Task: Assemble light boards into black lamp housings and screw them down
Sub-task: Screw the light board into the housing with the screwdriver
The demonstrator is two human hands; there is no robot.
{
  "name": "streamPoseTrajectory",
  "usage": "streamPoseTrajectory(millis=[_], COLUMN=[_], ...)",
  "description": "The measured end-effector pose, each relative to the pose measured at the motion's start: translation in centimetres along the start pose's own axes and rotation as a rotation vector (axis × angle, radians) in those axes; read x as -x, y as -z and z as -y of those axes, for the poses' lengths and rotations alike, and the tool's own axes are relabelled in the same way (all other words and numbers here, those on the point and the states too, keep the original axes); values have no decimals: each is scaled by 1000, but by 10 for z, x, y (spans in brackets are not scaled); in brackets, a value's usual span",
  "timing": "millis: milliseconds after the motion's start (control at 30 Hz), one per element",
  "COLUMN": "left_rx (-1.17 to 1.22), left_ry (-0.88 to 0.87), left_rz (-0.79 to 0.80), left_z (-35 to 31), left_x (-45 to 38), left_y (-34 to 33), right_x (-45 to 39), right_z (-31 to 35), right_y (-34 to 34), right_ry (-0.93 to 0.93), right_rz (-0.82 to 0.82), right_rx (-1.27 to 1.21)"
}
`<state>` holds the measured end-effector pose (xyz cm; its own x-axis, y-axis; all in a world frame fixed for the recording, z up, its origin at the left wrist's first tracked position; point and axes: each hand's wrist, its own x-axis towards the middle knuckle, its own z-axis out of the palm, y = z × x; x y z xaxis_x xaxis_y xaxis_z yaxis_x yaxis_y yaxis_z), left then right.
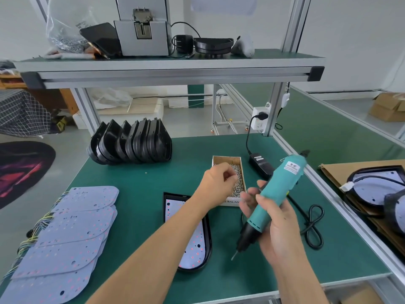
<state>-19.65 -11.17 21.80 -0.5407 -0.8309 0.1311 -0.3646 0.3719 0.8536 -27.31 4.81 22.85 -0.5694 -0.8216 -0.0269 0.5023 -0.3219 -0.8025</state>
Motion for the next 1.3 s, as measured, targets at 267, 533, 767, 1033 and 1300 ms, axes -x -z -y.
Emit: streamPoseTrajectory(millis=[267, 533, 767, 1033, 1300], left_rx=[903, 1039, 1222, 1174, 1137], left_ry=[188, 289, 367, 367, 333], left_rz=[80, -81, -131, -143, -197], left_z=[-16, -5, -9, -7, -20], left_x=[95, 155, 153, 160, 169], left_y=[54, 70, 59, 50, 47], right_x=[-6, 1, -4, -6, -1], right_z=[19, 23, 18, 21, 13], right_y=[-38, -66, -75, -72, -80], right_ry=[103, 112, 106, 157, 203], right_rz=[111, 255, 186, 142, 87], right_rx=[-275, -328, -341, -355, -344])
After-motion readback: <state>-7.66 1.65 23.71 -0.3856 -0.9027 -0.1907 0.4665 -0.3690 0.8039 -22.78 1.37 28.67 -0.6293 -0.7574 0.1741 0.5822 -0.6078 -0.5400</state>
